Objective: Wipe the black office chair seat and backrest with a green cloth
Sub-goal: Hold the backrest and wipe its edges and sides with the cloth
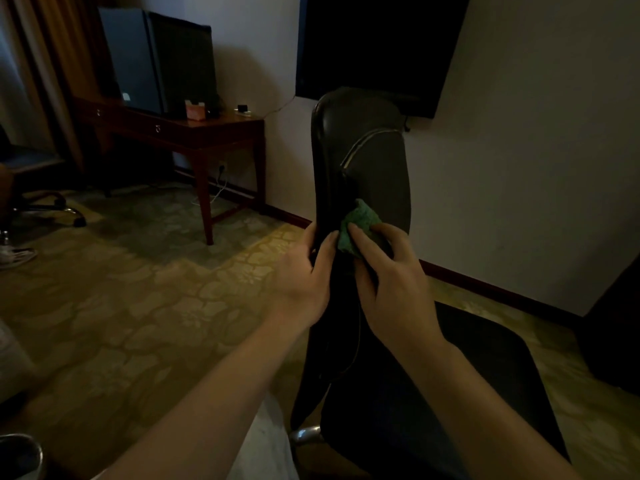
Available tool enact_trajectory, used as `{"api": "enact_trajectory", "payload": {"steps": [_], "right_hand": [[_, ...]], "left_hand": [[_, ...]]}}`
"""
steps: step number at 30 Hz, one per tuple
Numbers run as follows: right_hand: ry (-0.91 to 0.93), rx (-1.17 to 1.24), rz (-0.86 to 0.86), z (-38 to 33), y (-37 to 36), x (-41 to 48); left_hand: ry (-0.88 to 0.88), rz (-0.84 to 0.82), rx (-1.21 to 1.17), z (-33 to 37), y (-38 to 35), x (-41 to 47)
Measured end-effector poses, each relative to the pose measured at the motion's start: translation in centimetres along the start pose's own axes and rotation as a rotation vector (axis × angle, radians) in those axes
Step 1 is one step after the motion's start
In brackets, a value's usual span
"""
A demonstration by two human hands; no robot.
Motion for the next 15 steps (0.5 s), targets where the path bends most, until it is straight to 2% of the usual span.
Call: {"api": "enact_trajectory", "payload": {"steps": [6, 15], "right_hand": [[-0.003, -0.237, -0.005, -0.8, -0.1, -0.4], [-0.029, -0.253, -0.06, -0.1, -0.8, -2.6]], "left_hand": [[-0.008, 0.055, 0.019, -0.6, -0.5, -0.3], [-0.073, 0.099, 0.114, -1.0, -0.5, -0.5]]}}
Point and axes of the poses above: each hand's wrist, its own x-axis towards the middle knuckle, its own y-axis out of the back of the hand, z = x × y, the point moved 1 cm from there along x, towards the middle knuckle, and after that the axes turned 13 degrees about -x, right-handed, at the moved point
